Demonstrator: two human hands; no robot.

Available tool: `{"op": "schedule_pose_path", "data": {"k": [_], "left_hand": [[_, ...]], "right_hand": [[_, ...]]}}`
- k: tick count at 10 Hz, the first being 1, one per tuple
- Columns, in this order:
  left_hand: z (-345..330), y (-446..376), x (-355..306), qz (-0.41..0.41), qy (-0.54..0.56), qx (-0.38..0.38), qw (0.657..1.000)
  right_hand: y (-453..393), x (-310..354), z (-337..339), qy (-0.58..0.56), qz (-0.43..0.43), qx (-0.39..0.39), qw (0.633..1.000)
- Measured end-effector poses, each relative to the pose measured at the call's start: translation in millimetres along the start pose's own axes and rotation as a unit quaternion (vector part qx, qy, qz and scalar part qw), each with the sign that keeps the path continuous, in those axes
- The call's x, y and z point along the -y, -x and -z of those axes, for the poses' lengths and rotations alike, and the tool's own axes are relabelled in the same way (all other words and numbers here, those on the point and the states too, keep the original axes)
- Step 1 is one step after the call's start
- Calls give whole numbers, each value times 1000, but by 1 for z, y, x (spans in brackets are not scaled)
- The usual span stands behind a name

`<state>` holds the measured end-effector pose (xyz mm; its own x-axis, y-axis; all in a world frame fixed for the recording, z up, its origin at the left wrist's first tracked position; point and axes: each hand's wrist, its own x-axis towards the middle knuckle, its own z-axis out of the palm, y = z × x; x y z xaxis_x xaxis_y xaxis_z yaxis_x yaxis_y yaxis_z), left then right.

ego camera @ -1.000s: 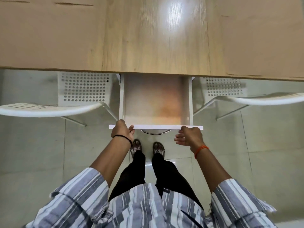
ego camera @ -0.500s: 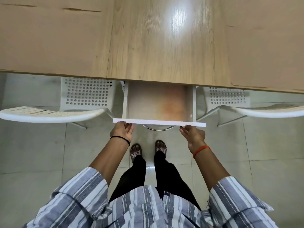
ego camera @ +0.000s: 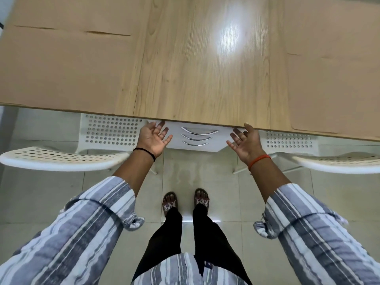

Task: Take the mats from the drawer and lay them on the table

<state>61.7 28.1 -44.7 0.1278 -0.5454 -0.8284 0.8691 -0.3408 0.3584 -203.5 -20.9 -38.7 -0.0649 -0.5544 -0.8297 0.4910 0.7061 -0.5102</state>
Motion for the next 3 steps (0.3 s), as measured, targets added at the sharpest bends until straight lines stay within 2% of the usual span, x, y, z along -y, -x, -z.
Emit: {"op": "schedule_pose_path", "data": {"k": [1,3], "left_hand": [[-10,-4,-5,9,-15,0,1000],[-16,-3,-8,12,-152,-1,988]], "right_hand": [[-5,8,-9,-27,-6,-15,1000],[-10,-2,-13,69,6,-35,997]]}}
